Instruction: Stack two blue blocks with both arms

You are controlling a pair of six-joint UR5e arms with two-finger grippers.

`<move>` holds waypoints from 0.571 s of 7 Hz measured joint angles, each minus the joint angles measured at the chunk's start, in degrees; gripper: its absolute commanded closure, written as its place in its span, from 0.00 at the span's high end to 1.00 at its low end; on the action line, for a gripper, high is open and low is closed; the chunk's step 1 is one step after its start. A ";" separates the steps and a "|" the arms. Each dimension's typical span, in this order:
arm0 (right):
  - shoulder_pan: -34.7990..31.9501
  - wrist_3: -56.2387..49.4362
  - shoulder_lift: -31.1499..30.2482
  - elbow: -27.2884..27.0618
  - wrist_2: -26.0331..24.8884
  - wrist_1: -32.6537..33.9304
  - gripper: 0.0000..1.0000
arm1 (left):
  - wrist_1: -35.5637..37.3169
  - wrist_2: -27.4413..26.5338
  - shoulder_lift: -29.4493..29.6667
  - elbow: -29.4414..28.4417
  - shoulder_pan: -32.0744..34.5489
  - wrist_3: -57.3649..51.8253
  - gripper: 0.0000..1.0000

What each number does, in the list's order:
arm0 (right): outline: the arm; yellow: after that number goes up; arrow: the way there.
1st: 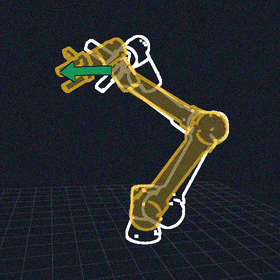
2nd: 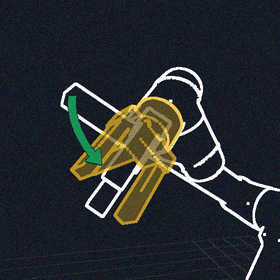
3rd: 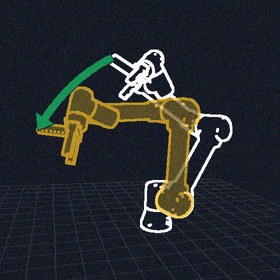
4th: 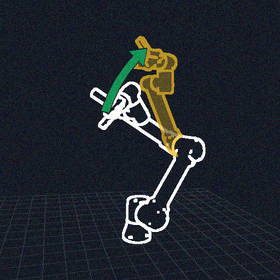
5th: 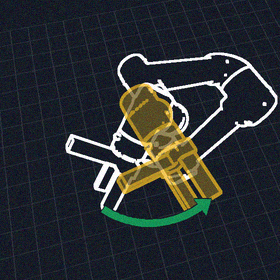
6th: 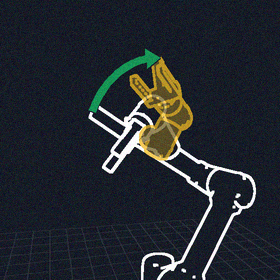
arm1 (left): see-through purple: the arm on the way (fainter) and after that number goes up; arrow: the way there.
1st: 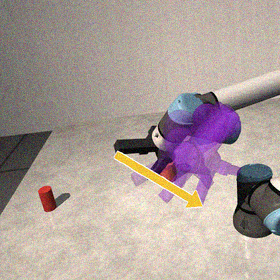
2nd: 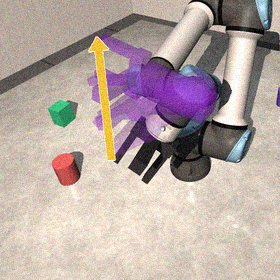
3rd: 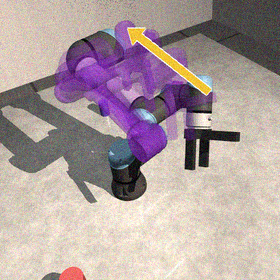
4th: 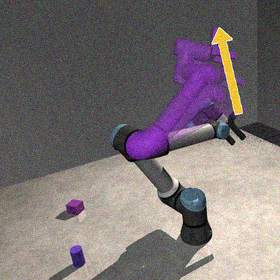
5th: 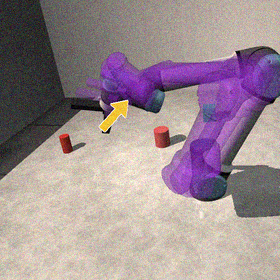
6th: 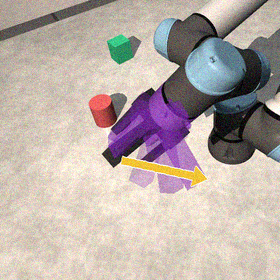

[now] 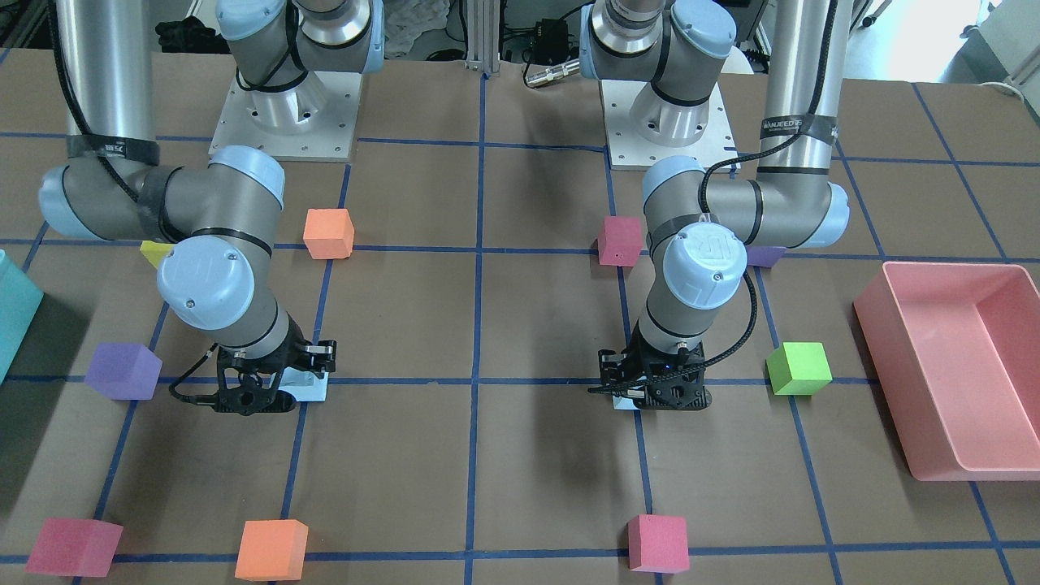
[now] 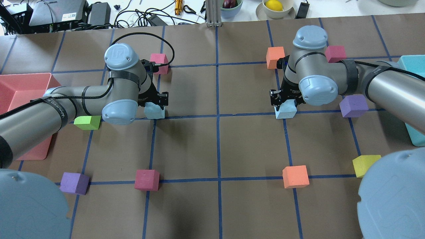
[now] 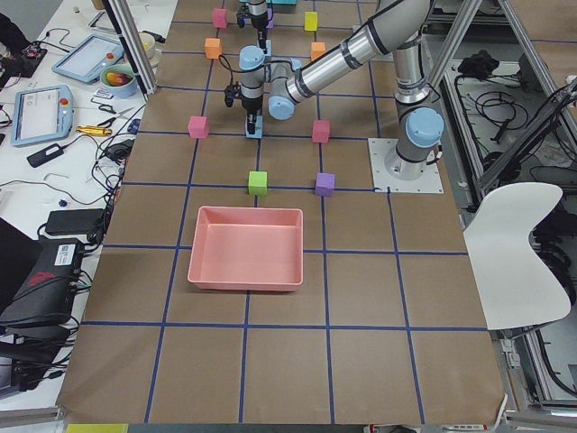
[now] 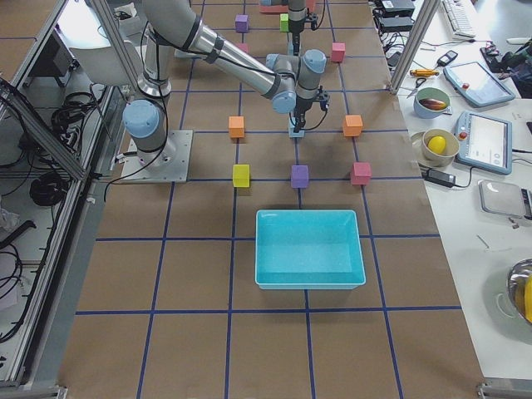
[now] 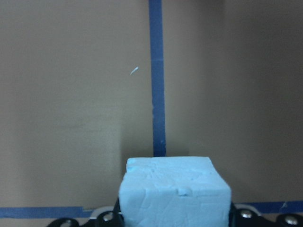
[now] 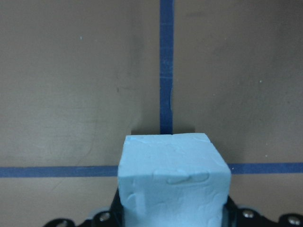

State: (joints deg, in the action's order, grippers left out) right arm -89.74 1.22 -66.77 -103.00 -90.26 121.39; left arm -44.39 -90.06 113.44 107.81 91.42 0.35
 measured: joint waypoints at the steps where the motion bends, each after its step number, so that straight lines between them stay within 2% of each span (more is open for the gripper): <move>1: -1.43 5.07 -0.86 1.31 1.39 -0.94 0.00 | -0.17 0.64 -0.57 -0.09 0.22 0.02 0.19; 4: -11.74 19.46 -1.67 4.10 3.39 -2.58 0.00 | -2.15 0.41 -3.17 -0.60 0.43 0.05 0.18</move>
State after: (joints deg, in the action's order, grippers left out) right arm -101.48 20.68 -68.44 -98.90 -86.87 118.81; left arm -46.54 -89.65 110.27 107.21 91.84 0.40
